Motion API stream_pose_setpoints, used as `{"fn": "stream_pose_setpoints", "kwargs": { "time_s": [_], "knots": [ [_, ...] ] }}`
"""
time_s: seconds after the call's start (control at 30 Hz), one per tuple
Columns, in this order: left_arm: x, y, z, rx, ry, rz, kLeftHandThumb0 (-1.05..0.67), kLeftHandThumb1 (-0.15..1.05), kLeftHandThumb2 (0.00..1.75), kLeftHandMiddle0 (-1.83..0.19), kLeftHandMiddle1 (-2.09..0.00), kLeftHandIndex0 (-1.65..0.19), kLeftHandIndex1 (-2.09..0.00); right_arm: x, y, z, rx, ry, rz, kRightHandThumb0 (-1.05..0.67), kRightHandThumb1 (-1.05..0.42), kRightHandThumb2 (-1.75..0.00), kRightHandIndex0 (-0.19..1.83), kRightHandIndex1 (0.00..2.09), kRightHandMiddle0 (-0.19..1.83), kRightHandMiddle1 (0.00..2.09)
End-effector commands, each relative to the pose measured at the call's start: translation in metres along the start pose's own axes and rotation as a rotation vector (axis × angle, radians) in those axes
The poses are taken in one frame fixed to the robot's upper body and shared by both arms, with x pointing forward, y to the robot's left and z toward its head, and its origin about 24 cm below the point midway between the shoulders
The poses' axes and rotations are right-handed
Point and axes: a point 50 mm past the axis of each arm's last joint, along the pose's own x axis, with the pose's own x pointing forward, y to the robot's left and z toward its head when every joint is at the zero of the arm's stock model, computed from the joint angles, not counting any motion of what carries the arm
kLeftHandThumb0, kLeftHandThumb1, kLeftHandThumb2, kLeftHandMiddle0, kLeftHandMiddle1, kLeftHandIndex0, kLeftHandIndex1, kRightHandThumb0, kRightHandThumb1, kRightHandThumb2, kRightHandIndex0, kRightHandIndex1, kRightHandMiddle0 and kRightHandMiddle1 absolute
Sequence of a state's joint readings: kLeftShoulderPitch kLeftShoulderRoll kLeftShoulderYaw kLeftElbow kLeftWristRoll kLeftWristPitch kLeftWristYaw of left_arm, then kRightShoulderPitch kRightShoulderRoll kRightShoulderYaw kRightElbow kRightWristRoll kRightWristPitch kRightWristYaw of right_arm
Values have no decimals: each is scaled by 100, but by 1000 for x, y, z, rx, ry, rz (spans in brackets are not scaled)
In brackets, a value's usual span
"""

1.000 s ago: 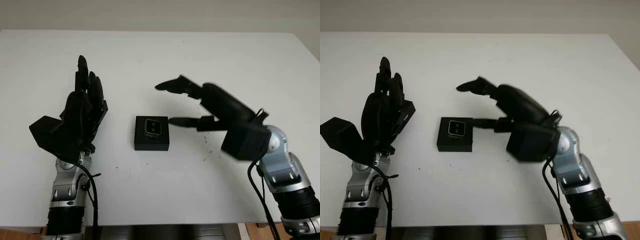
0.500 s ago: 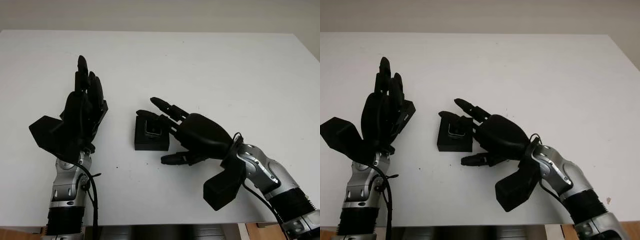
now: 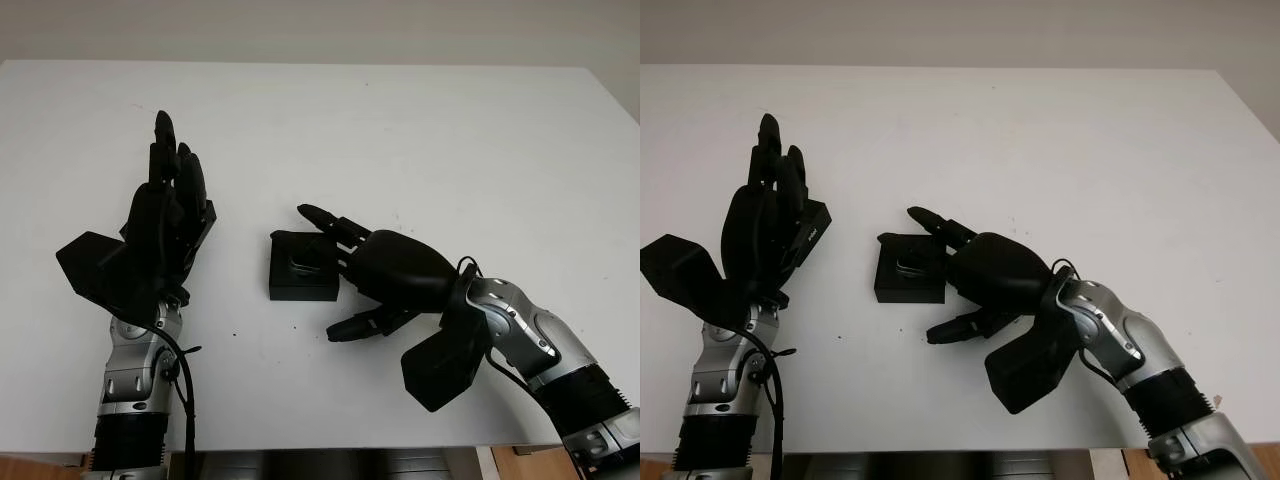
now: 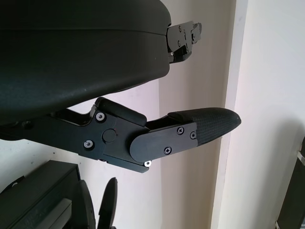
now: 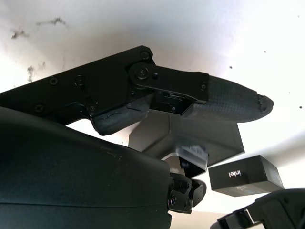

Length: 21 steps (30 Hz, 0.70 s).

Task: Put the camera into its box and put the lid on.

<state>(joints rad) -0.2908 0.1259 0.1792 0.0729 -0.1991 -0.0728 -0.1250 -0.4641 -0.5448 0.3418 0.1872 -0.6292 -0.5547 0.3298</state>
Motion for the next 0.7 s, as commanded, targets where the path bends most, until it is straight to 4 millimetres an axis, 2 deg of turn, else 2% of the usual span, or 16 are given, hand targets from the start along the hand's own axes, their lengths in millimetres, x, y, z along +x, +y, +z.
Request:
{"fn": "stream_pose_setpoints", "kwargs": {
  "time_s": [0.0, 0.3, 0.57, 0.67],
  "knots": [
    [-2, 0, 3, 8, -19, -8, -75, 105, 64, 19, 0, 19, 0, -1, -10, 0, -16, -1, -14, -102, -105, -71, -19, 0, -18, 79],
    [-3, 0, 3, 9, -22, -7, -75, 105, 64, 19, 0, 19, 0, -2, -11, 2, -8, 5, 28, -102, -105, -67, -19, 2, -18, 92],
    [-2, -2, 3, 7, -20, -6, -76, 105, 64, 19, 0, 19, 0, -2, -3, 1, -7, 0, 35, -102, -105, -67, -17, 4, -19, 88],
    [-3, -3, 3, 2, -17, 2, -75, 105, 64, 19, 0, 19, 0, -1, 6, -1, 17, 12, 60, -102, -105, -66, -19, 1, -19, 74]
  ]
}}
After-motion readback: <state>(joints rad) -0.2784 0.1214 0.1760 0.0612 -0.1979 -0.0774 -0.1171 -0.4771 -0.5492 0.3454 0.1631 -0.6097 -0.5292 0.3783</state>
